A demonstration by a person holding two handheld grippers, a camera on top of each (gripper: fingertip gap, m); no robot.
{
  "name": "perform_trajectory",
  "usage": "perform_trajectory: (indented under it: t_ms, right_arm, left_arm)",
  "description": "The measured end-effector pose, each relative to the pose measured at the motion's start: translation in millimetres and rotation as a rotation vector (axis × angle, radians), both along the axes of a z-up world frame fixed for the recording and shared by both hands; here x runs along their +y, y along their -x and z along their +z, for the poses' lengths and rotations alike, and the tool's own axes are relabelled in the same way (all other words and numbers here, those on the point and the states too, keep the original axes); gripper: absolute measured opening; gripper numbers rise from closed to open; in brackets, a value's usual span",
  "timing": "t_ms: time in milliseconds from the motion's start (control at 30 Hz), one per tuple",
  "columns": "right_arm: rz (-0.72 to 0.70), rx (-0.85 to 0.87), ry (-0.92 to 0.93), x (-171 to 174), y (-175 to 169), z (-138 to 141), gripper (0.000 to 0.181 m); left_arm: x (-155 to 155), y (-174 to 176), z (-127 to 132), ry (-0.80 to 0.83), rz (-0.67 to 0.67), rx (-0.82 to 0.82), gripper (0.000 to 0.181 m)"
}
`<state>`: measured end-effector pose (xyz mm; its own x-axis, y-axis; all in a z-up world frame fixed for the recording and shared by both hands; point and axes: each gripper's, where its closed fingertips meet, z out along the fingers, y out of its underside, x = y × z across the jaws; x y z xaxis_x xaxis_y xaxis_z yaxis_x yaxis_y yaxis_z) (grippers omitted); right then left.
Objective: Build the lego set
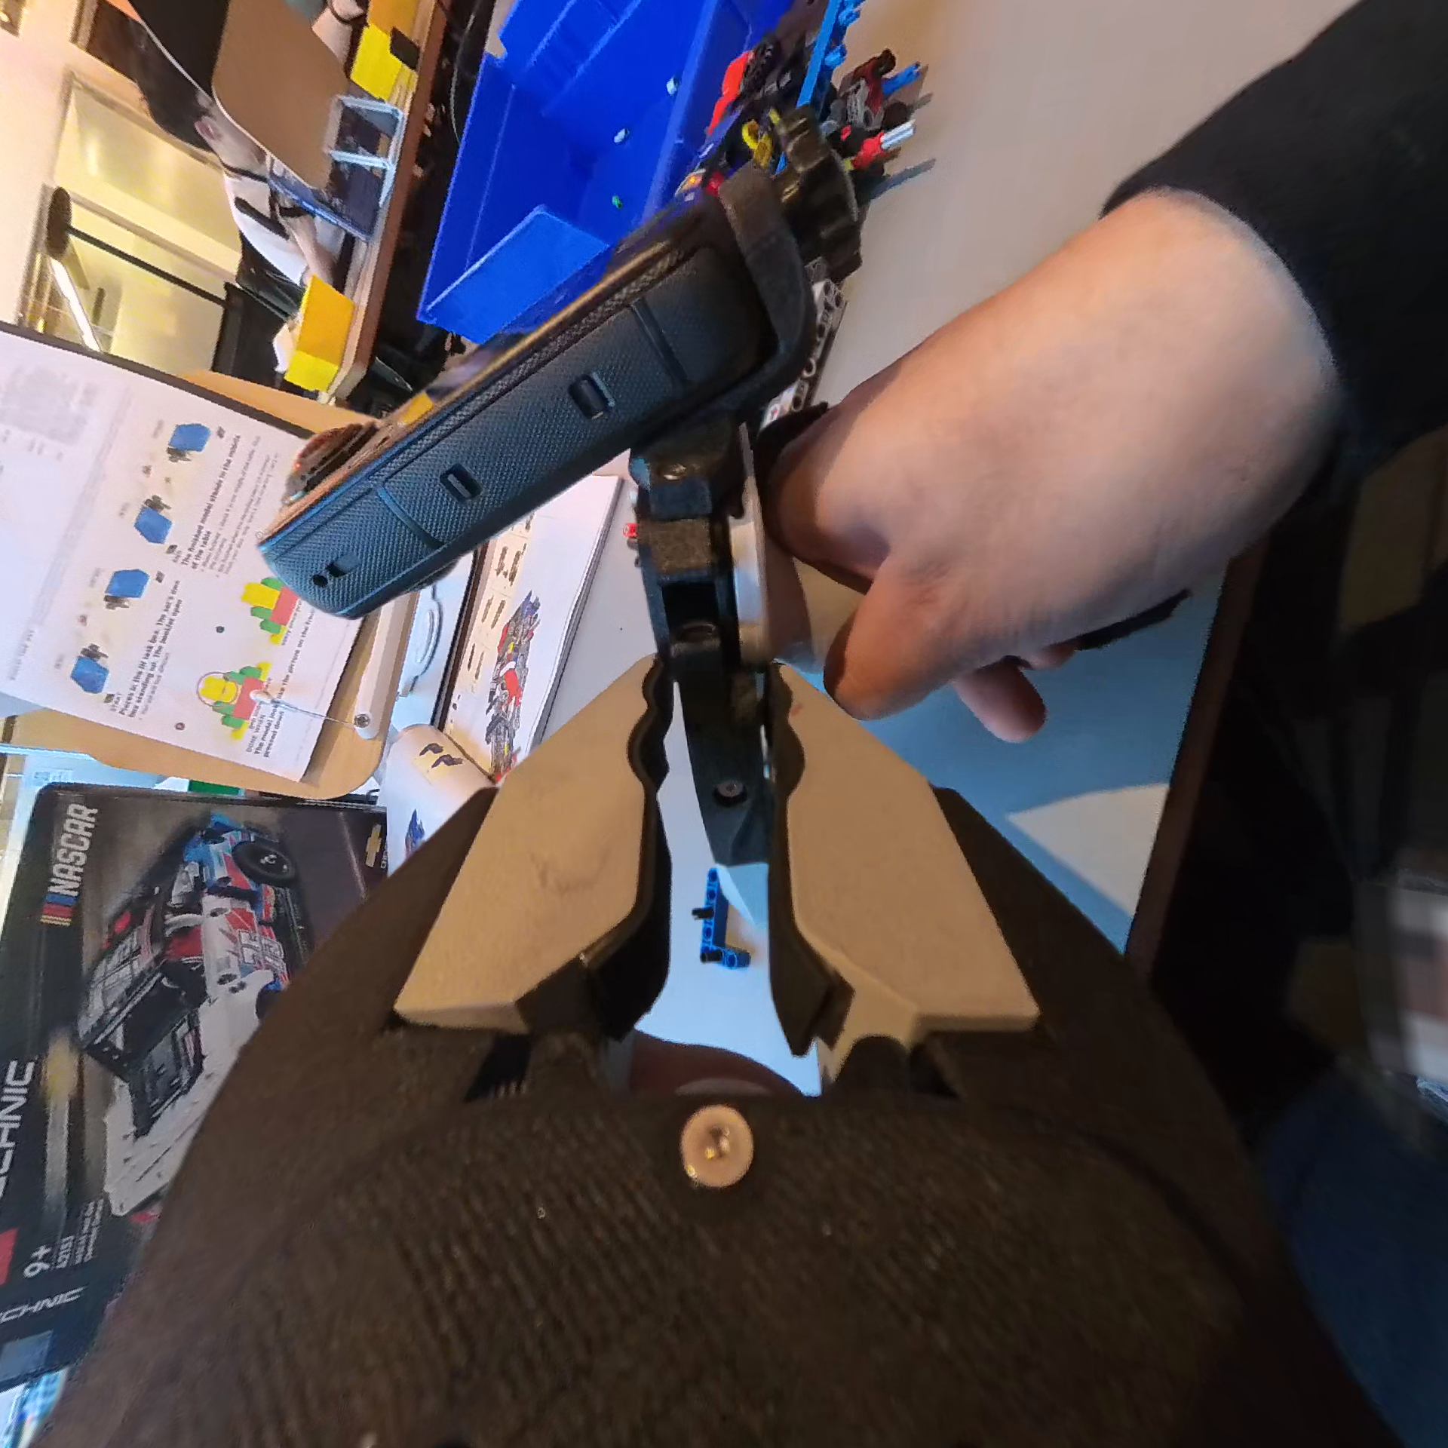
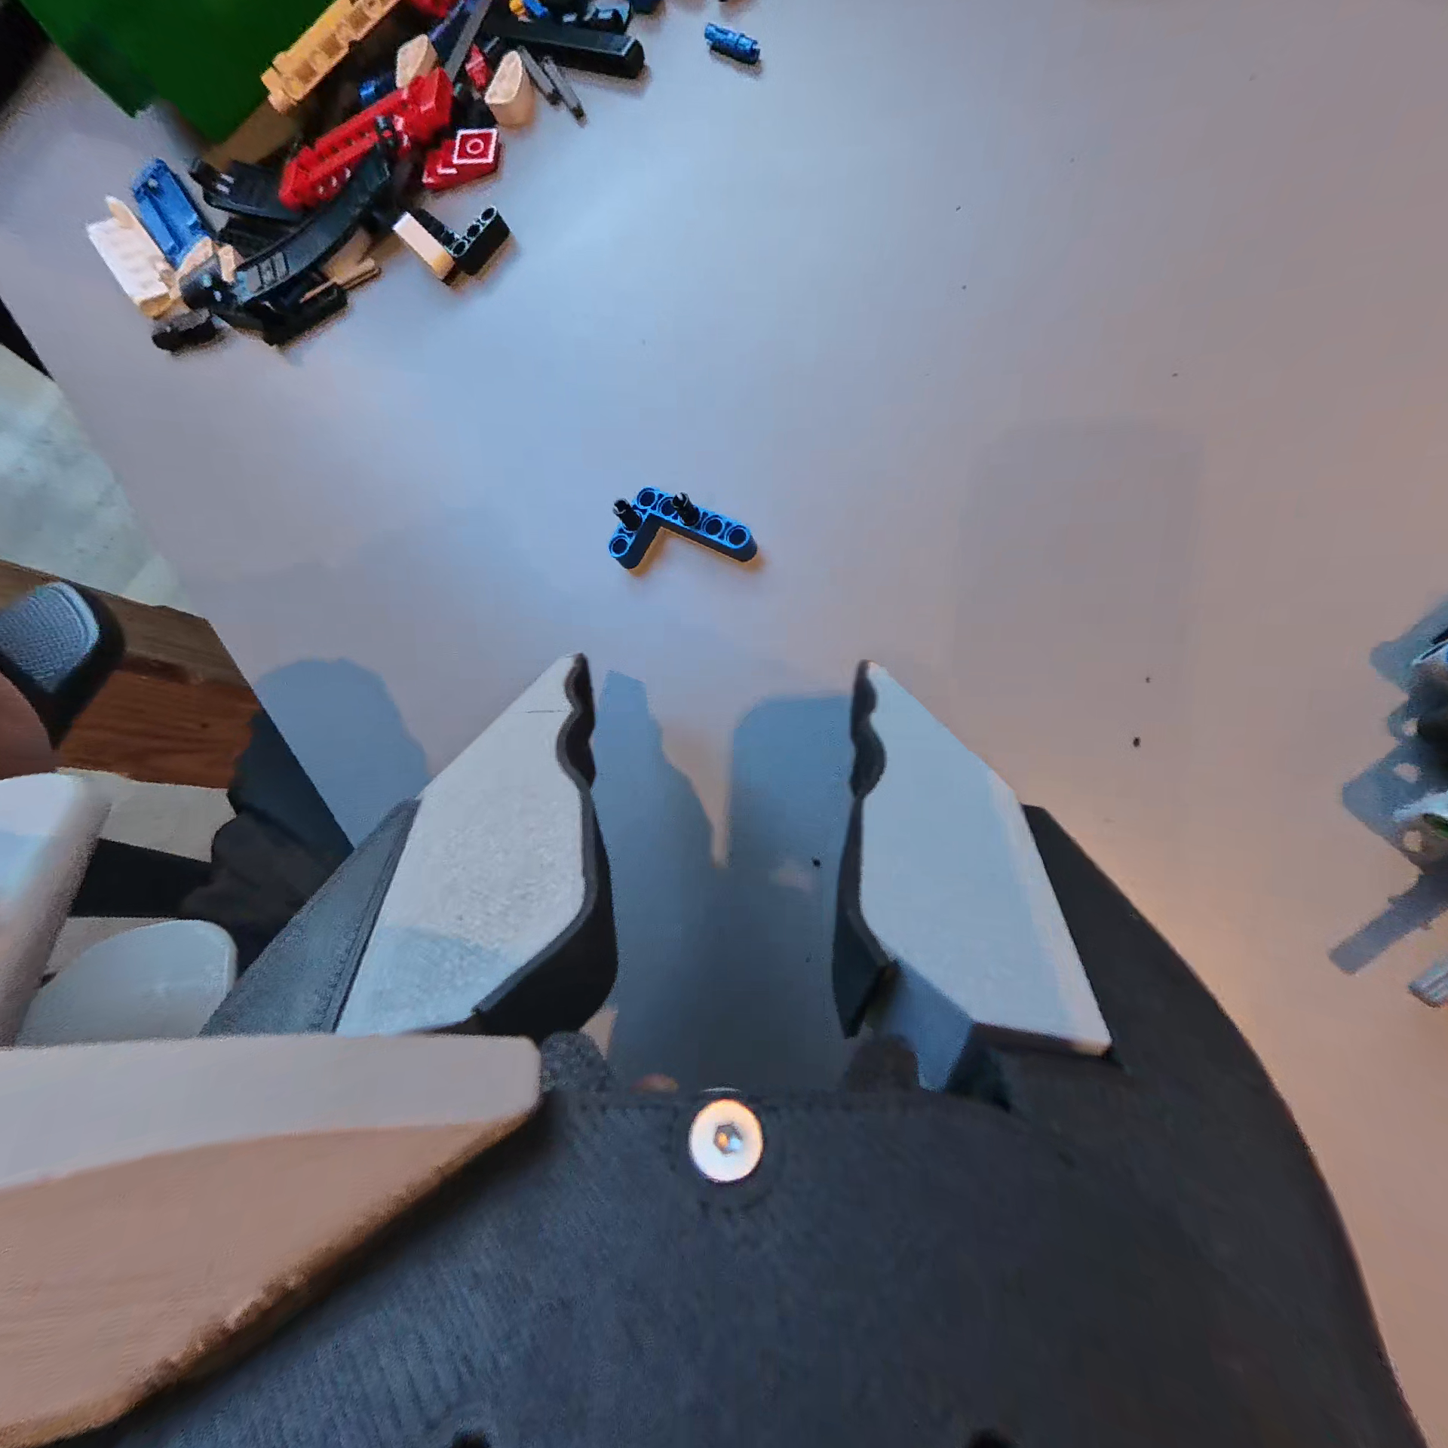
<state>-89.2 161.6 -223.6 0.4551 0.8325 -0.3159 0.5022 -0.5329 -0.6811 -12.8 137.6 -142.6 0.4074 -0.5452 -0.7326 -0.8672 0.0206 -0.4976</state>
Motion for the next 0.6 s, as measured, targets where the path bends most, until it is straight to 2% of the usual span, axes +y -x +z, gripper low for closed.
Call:
perform_trajectory:
  t_ms: [67,100,167,200,267,300,333,400,500,533,600]
  right_arm:
    - [-0.002,0.007,-0.046,2,2,3,0.067]
    - [-0.010,0.002,-0.085,5,2,6,0.060]
    - [0.042,-0.003,-0.123,1,2,10,0.056]
    - [0.093,0.017,-0.106,-7,6,13,0.061]
    - [0.168,0.077,-0.070,-21,10,20,0.081]
    - [0.177,0.085,-0.081,-23,8,22,0.082]
    - [0.177,0.078,-0.113,-22,4,23,0.079]
    - [0.194,0.034,-0.205,-20,-10,22,0.071]
    - [0.194,-0.031,-0.261,-16,-39,16,0.063]
    - [0.230,-0.022,-0.257,-20,-46,16,0.055]
    - [0.310,0.047,-0.267,-29,-53,23,0.017]
  left_arm:
    - [-3,0,1,0.014,-0.021,-0.031,0.022]
    - [-7,-2,1,0.042,-0.035,-0.083,0.030]
    - [-13,-5,6,0.089,-0.063,-0.213,0.032]
    - [-18,-7,9,0.158,-0.088,-0.298,0.037]
    - [-26,-6,20,0.283,-0.113,-0.465,0.044]
    - [-25,0,28,0.293,-0.105,-0.505,0.053]
    - [-25,10,34,0.288,-0.094,-0.522,0.065]
    - [-28,34,38,0.317,-0.073,-0.530,0.064]
    - [-30,75,19,0.418,-0.020,-0.526,0.065]
    - [-22,93,8,0.417,0.029,-0.509,0.060]
    - [-4,120,-16,0.417,0.129,-0.462,0.046]
